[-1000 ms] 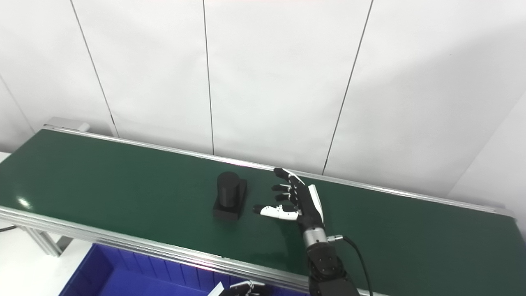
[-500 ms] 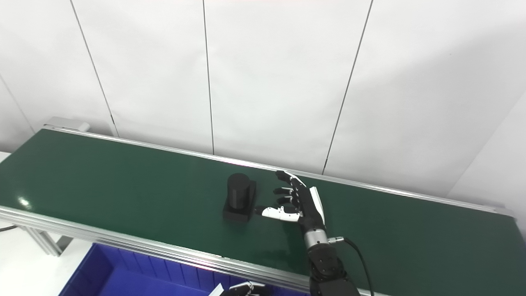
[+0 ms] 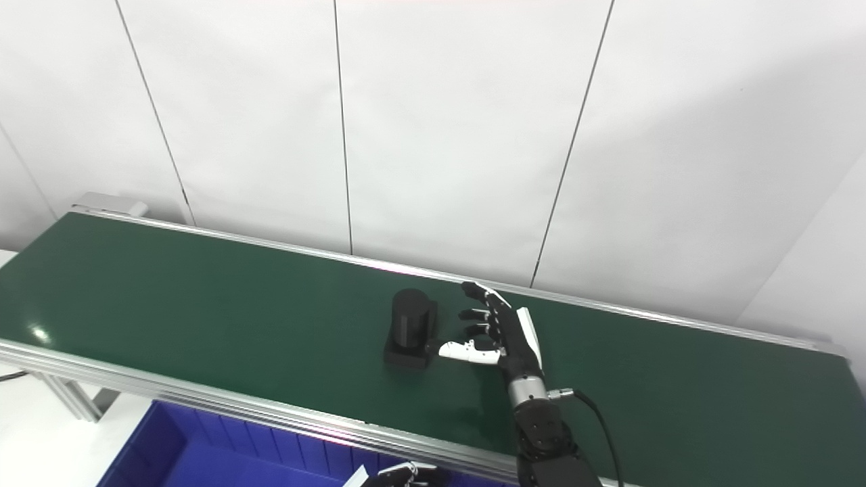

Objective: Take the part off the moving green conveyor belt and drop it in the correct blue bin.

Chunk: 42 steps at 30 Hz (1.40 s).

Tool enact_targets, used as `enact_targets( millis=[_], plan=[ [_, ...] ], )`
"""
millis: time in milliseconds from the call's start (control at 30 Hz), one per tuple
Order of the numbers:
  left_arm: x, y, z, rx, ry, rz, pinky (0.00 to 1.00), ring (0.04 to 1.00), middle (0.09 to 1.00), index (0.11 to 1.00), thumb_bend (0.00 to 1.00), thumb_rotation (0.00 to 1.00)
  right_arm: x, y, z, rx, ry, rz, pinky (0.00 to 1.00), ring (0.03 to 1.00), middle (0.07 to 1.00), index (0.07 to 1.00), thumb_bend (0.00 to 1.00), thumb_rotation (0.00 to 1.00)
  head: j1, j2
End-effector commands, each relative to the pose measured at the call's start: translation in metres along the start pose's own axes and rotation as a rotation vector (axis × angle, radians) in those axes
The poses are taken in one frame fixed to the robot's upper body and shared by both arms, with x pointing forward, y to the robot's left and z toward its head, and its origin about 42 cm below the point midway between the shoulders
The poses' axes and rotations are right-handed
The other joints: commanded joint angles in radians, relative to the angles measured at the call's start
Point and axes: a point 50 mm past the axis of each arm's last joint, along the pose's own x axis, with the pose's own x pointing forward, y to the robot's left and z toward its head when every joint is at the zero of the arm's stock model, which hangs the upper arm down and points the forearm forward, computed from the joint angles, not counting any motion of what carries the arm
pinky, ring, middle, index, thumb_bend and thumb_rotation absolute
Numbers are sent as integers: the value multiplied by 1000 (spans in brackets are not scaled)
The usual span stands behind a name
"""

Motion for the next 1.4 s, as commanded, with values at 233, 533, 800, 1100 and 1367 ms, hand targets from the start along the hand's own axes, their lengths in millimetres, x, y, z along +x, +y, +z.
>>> enact_targets(
  millis=[233,533,800,1100,1367],
  plan=[
    [3,3,11,-7,-69,17,646,722,766,757,1000,0,18,-7,28,-8,-106,-22,596,707,849,811,990,181,-1,3],
    [3,4,11,-2,-70,21,649,720,761,755,1000,0,17,-6,27,-11,-104,-20,596,708,857,811,986,173,-2,3],
    [3,4,11,-7,-70,21,650,723,764,755,1000,0,17,-5,27,-15,-103,-20,587,695,850,807,986,150,-3,5],
    [3,4,11,-13,-69,22,654,724,765,756,1000,0,15,-4,25,-31,-100,-26,581,690,851,803,986,143,-4,7],
    [3,5,10,-10,-66,22,656,724,766,756,1000,0,15,-5,24,-56,-92,-123,435,486,530,535,618,4,-5,7]
  ],
)
